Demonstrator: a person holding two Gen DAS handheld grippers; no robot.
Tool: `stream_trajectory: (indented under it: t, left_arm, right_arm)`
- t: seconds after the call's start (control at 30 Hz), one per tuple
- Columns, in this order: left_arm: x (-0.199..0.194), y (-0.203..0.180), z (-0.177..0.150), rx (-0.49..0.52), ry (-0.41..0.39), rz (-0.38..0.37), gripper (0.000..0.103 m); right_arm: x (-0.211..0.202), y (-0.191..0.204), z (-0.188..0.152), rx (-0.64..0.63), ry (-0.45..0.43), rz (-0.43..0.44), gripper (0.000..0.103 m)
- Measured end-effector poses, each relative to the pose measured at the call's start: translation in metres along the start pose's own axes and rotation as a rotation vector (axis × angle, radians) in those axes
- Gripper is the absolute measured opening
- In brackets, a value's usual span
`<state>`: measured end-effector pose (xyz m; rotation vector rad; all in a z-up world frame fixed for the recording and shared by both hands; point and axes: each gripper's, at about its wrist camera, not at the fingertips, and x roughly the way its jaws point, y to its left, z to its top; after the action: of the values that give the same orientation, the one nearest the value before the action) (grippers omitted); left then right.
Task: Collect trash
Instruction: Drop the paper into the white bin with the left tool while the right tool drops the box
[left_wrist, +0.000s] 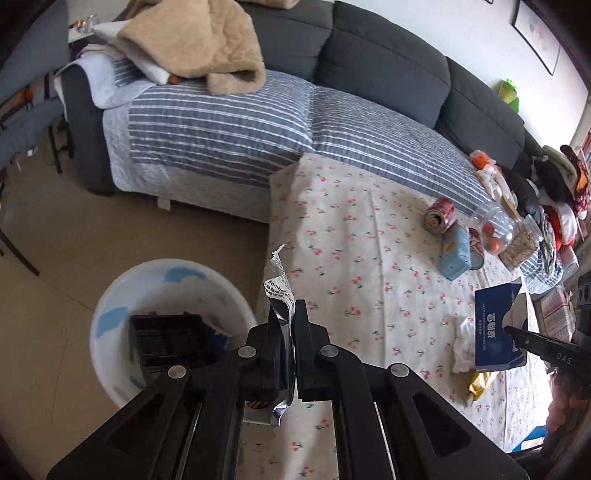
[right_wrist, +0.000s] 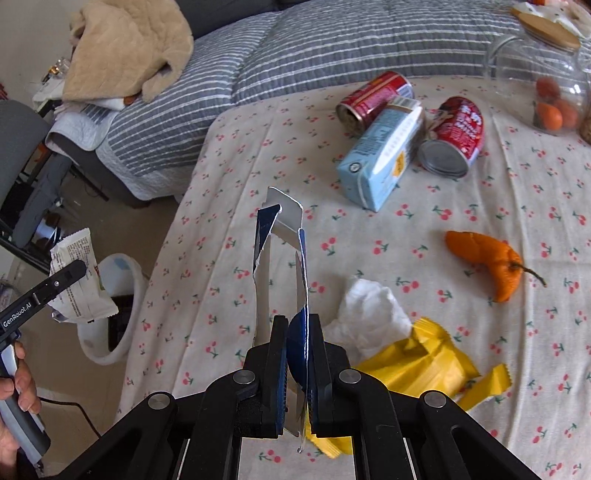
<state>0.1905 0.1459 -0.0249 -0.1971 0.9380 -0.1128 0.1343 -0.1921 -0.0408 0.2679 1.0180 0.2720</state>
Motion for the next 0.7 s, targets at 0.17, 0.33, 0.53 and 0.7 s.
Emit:
stream_trajectory:
  t: [0.17, 0.33, 0.53, 0.7]
  left_arm:
    - [0.0, 0.043, -0.005, -0.05, 0.014, 0.07, 0.006]
    - [0.002, 0.066, -0.011, -0.072, 0.035, 0.122, 0.008]
    - [0.001, 0.079, -0.019, -0.079, 0.052, 0.228, 0.094]
    - [-0.009, 0.082, -0.023, -0.051, 0.042, 0.253, 0.094]
  right_arm:
    - [0.025, 0.032, -0.002, -0.041, 0.028, 0.024, 0.007]
    - [0.046, 0.055, -0.005, -0.067, 0.054, 0.041, 0.007]
    - [0.063, 0.072, -0.006, -0.083, 0.07, 0.049, 0.007]
    - [0.074, 0.09, -0.004, -0.085, 0.076, 0.086, 0.007]
